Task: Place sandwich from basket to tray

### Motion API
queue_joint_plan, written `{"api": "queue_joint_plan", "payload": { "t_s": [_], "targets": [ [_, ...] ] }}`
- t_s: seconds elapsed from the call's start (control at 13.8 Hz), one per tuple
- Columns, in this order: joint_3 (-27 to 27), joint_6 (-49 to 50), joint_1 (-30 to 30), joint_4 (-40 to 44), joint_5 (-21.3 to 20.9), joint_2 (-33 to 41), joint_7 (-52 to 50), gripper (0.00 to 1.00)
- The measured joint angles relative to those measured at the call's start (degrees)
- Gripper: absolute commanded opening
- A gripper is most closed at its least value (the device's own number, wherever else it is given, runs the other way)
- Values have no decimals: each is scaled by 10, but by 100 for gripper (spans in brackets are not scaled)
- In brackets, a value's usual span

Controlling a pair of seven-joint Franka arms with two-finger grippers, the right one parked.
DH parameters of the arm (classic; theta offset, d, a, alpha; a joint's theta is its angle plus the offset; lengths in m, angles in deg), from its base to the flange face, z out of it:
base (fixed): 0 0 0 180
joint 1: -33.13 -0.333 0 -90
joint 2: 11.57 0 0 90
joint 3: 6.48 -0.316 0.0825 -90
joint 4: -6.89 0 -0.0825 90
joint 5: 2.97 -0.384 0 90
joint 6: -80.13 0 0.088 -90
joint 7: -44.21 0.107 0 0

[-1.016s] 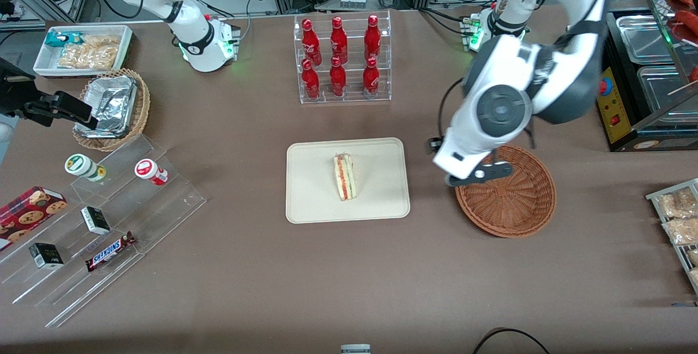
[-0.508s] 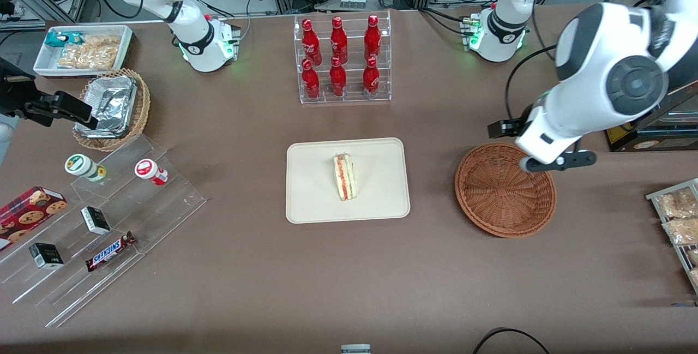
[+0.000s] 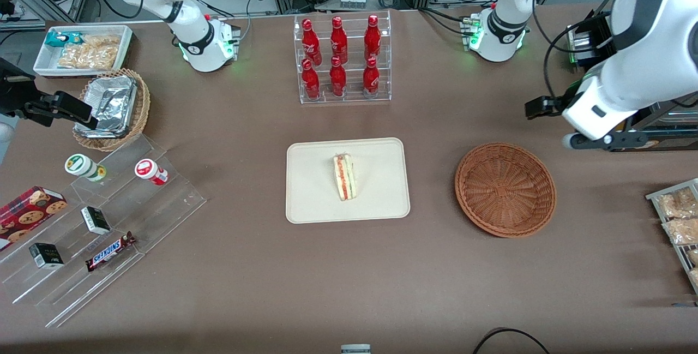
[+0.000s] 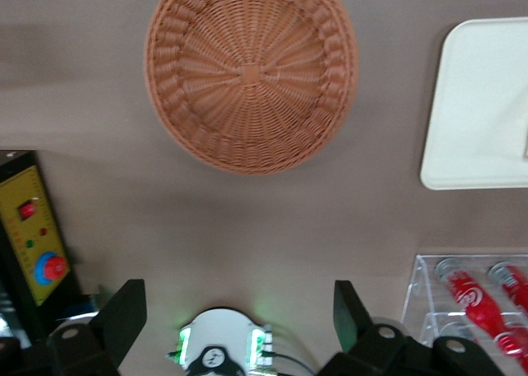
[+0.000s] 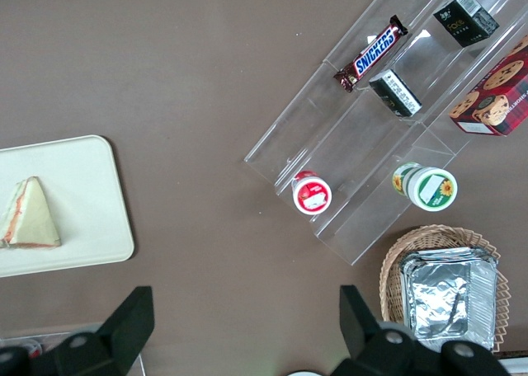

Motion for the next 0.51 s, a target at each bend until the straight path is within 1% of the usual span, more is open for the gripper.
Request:
{"api": "queue_joint_plan", "payload": {
  "t_s": [0.29, 0.51],
  "targets": [
    [13, 6, -61, 0, -5, 25, 74, 100],
    [14, 5, -84, 0, -5, 40, 100, 100]
  ]
}}
